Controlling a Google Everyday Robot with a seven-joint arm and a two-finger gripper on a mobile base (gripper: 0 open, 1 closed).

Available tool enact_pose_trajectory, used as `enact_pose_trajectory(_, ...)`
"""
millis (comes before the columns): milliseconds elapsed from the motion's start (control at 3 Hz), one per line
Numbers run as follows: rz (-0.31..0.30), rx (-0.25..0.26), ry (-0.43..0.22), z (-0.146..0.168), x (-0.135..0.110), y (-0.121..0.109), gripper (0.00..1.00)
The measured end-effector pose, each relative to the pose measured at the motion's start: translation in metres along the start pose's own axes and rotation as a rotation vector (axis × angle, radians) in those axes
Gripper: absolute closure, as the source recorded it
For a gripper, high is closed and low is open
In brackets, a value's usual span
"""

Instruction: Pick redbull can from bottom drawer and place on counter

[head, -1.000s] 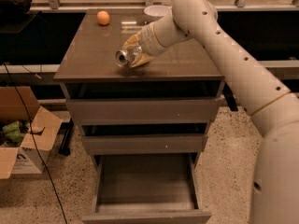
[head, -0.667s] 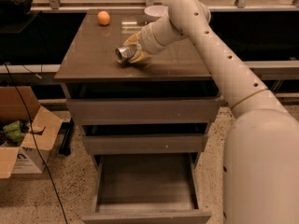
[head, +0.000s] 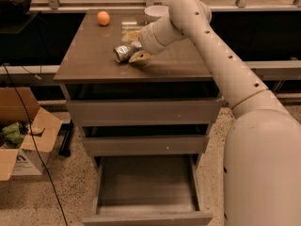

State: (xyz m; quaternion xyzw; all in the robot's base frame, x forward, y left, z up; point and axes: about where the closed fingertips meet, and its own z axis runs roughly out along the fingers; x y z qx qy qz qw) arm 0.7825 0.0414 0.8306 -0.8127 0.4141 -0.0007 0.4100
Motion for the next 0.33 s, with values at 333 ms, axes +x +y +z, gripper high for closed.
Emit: enact_pose_trajectory(333, 0.000, 0.000, 0.000, 0.0000, 0.0000, 0.0000, 0.00)
